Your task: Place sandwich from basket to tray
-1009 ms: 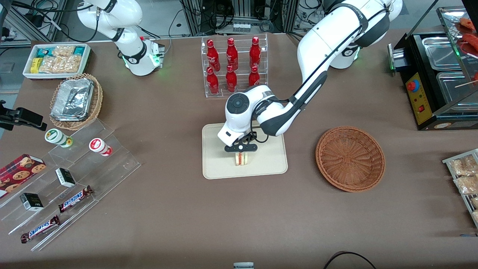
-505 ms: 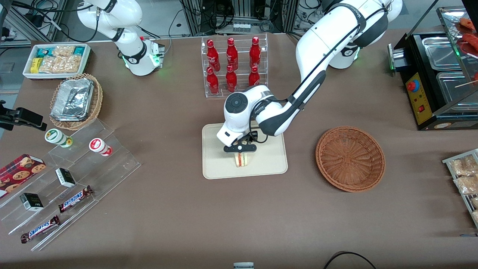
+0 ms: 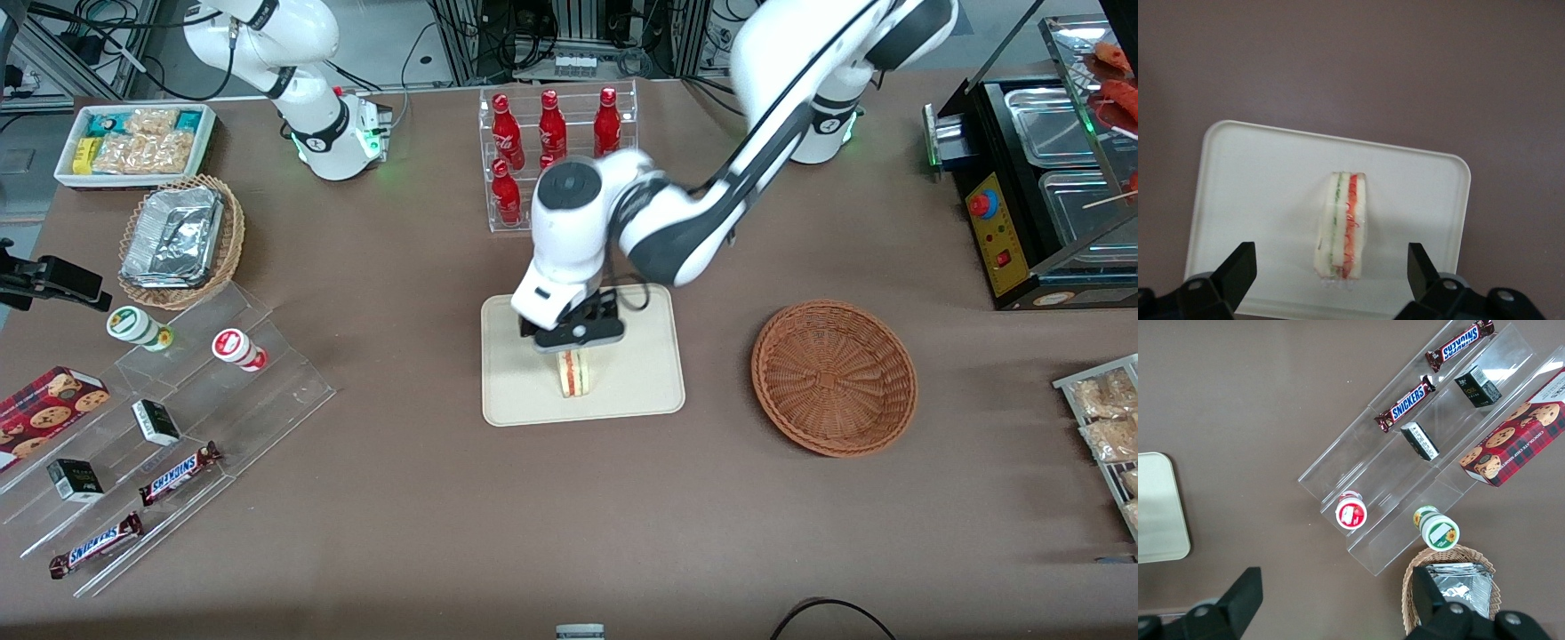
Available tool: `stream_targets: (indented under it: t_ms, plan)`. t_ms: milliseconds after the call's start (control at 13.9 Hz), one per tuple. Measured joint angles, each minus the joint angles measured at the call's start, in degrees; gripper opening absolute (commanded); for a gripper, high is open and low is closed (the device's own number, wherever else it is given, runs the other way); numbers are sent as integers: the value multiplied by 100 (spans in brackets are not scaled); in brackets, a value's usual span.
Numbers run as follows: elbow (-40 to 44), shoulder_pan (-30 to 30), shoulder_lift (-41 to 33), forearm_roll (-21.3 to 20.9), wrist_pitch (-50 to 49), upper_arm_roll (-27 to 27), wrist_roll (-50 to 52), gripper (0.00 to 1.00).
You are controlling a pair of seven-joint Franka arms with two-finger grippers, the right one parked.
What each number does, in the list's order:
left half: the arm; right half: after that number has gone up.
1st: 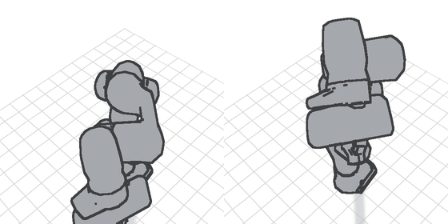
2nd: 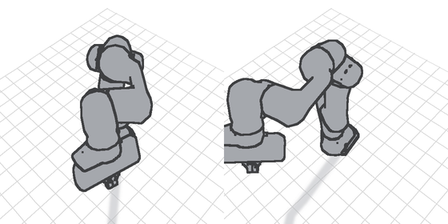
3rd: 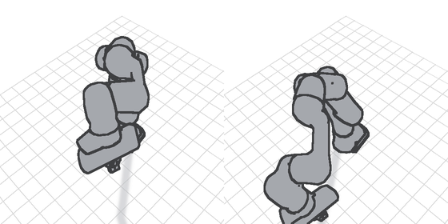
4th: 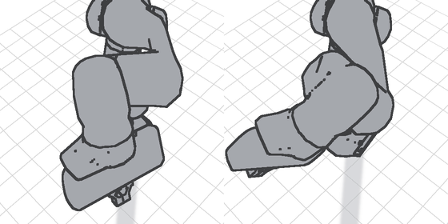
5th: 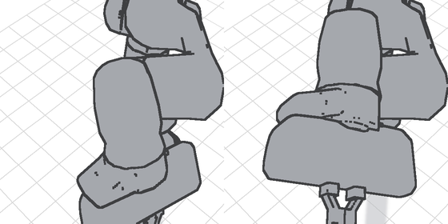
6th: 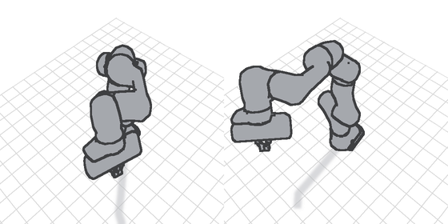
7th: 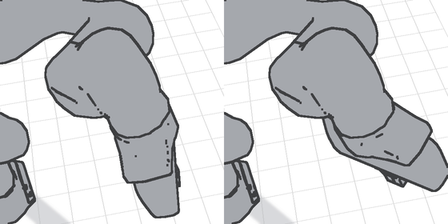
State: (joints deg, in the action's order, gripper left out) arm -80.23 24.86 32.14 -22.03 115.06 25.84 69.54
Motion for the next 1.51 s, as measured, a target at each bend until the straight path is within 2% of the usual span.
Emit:
stream_targets:
  t_ms: [288,649,793,1009,1153,1297,1514]
  plan:
    - [-7,-850,-1136,431,-1285,-49,-78,100]
    - [-70,-2026,-1977,1223,-2453,-217,-2043,100]
    - [-95,-2172,-2190,1514,-2639,-684,-3047,100]
    - [-300,-2209,-2548,2011,-2732,-1679,-4807,100]
    - [-477,-2240,-2772,2119,-2793,-2131,-5732,100]
    - [-574,-2244,-2873,2137,-2805,-2289,-6152,100]
    - [-633,-2224,-2871,2138,-2788,-2289,-6262,100]
